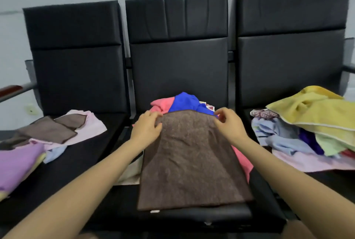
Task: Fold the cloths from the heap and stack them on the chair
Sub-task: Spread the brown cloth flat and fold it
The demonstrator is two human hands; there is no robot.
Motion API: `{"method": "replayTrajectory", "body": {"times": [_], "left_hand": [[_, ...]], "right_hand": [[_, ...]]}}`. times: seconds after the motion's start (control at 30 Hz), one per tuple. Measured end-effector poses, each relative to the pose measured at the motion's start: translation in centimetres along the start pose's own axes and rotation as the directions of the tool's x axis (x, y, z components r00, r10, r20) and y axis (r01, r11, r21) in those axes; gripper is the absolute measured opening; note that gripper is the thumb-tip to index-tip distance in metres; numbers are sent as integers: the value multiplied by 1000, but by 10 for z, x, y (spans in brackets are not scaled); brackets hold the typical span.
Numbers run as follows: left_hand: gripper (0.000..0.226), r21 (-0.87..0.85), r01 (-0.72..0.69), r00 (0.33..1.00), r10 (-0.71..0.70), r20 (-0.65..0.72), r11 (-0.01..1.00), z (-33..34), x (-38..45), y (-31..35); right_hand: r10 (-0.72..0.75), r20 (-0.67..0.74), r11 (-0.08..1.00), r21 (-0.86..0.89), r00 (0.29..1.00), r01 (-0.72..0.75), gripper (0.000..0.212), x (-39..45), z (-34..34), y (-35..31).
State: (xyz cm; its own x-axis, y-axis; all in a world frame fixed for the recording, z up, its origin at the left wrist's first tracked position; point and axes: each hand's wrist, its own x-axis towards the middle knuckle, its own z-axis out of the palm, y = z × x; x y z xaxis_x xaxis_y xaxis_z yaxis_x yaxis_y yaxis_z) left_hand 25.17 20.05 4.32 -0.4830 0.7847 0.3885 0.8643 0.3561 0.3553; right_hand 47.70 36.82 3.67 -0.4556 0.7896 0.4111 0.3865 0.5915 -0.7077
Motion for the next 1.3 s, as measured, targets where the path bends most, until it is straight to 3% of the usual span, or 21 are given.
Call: {"method": "replayTrajectory", "body": {"times": [0.03,0.1,0.2,0.3,0.37,0.47,0.53,0.67,0.77,0.87,0.97,1.07,1.17,1.27,1.3], "left_hand": [[31,-71,-22,1000,21,-7,997,3,-14,6],[24,-185,-46,998,52,28,982,9,-48,20],[9,-283,-74,985,114,130,956,15,-96,34],[9,-311,-90,945,180,274,946,12,-128,45],[15,-300,-88,923,191,335,950,12,-143,47],[41,-186,-154,884,219,413,970,19,-162,45],[44,-68,-244,880,250,404,967,26,-169,44],[36,-47,-329,922,332,201,943,27,-164,47],[39,-131,-268,960,276,47,954,16,-149,41],[48,-115,-194,980,197,14,974,-4,-136,31],[49,-58,-236,968,240,73,970,-17,-133,20],[48,-42,-288,953,291,81,957,-24,-133,9],[49,-138,-207,976,215,44,969,-33,-134,0],[14,-274,-95,992,113,51,957,-37,-137,-4],[16,-324,-61,994,85,61,944,-37,-139,-2]], "right_hand": [[-51,49,998,49,997,49,7,-15,-2,-5],[-152,277,987,100,949,129,19,-52,-5,-8],[-279,564,957,92,777,277,23,-109,-12,-7],[-334,738,855,-25,586,519,39,-136,-16,-3],[-356,752,788,-78,555,611,38,-141,-19,0],[-459,690,720,-82,560,690,20,-145,-16,5],[-512,616,700,-103,598,706,23,-150,-11,5],[-497,432,801,-105,753,589,36,-151,-10,-12],[-493,380,807,-137,782,575,27,-142,-20,-18],[-359,496,856,-162,791,490,29,-126,-34,-12],[-253,554,921,-114,793,373,18,-116,-44,-5],[-220,513,942,-110,830,318,8,-111,-55,3],[-108,452,994,28,886,107,16,-110,-67,7],[-44,454,991,135,890,-19,19,-114,-74,6],[-39,463,987,156,885,-38,19,-117,-74,5]]}}
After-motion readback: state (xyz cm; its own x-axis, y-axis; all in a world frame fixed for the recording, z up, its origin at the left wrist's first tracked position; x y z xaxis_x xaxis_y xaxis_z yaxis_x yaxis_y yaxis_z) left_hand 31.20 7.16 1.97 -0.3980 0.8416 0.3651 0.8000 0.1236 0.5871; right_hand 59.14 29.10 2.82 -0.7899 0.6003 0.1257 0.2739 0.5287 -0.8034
